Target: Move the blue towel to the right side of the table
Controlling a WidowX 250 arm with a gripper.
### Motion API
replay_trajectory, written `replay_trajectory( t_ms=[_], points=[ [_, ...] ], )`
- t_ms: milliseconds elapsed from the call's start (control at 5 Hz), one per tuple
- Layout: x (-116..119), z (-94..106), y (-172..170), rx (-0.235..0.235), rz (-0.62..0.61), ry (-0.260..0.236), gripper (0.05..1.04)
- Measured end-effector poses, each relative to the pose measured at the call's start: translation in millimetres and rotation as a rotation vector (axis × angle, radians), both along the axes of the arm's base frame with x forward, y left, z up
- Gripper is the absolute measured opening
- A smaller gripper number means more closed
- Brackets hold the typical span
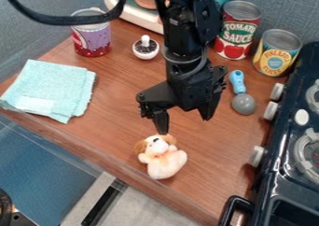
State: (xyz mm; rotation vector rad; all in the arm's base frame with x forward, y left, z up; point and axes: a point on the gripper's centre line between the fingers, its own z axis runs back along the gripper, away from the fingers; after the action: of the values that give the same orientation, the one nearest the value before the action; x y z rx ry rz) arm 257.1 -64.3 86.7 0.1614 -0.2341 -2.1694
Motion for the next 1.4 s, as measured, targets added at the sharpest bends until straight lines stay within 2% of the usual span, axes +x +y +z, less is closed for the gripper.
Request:
replay_trajectory(
  t_ms=[200,600,800,1000,1200,1400],
  points=[
    [-2.9,-6.3,0.8,0.007,-0.004,0.023,1.001],
    [-22.3,-8.6,74.8,0.005,0.210,0.003,1.001],
    [-31.2,-2.4,99.3,0.030,0.268,-0.019,1.000],
    [-39.4,-6.4,130.7,0.057,0.358,-0.030,1.000],
    [-36.9,-14.3,164.4,0.077,0.416,-0.010,1.000],
    [-30.8,-8.8,194.1,0.073,0.487,-0.024,1.001]
  ],
)
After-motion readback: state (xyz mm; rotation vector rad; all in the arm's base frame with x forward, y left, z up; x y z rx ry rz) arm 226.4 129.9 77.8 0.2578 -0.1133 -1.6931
